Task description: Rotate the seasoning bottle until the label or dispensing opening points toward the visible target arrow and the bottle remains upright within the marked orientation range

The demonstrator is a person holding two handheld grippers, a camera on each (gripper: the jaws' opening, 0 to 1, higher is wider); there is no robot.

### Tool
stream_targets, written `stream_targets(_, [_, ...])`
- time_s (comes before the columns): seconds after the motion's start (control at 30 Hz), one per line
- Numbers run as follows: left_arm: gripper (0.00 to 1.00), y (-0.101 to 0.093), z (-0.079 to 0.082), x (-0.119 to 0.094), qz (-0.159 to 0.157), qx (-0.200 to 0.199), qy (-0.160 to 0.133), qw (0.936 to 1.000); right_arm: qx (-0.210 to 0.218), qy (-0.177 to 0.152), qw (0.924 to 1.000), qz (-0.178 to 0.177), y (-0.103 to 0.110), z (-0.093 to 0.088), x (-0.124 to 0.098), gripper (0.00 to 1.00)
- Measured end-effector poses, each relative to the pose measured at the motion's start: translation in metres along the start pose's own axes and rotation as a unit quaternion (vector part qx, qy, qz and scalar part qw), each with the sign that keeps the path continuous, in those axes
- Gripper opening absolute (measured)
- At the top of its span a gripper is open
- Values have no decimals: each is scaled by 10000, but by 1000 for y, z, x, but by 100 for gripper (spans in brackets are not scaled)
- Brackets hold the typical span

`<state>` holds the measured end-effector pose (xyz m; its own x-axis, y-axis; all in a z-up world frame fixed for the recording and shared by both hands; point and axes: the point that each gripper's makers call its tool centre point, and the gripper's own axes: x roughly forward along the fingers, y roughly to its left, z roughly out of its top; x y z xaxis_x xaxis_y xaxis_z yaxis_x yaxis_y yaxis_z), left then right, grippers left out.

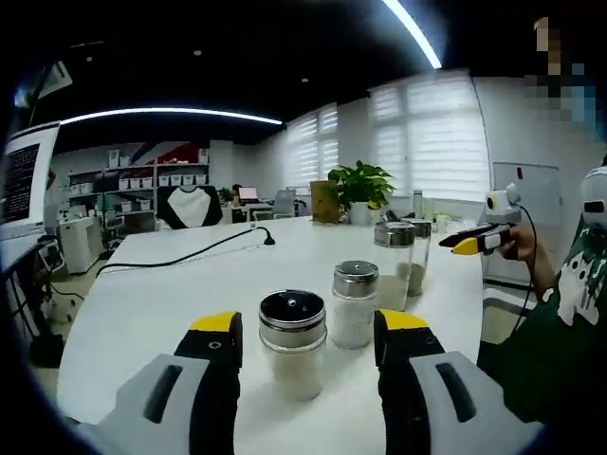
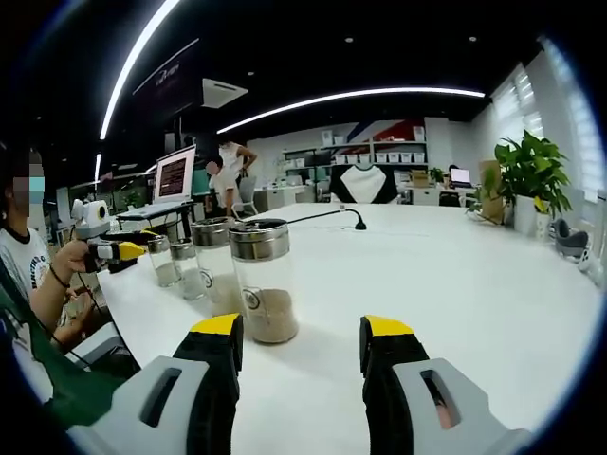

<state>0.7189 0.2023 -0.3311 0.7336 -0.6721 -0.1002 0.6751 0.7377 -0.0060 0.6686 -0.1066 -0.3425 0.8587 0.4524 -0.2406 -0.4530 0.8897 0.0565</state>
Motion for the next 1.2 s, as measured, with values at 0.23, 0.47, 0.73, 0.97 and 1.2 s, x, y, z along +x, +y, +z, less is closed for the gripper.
stream_targets(0.23, [58, 2, 0, -5, 726, -84, -56, 9973, 10, -4, 10000, -1, -1, 0, 0, 49])
stream_targets(0.47, [58, 10, -2, -12, 1428, -34, -247, 9894, 9, -7, 10000, -21, -3, 0, 0, 49])
stream_targets(0.73, [52, 5, -7, -2, 1628, -548, -365, 9845, -19, -4, 10000, -16, -3, 0, -1, 49])
stream_targets(0.97, [52, 3, -12, 9, 1786, -369, -342, 9826, -17, -6, 10000, -26, -4, 1, -2, 49])
stream_targets(1.2, [53, 11, -21, 12, 1932, -691, -281, 9783, -33, 2, 10000, -40, -5, 2, -3, 49])
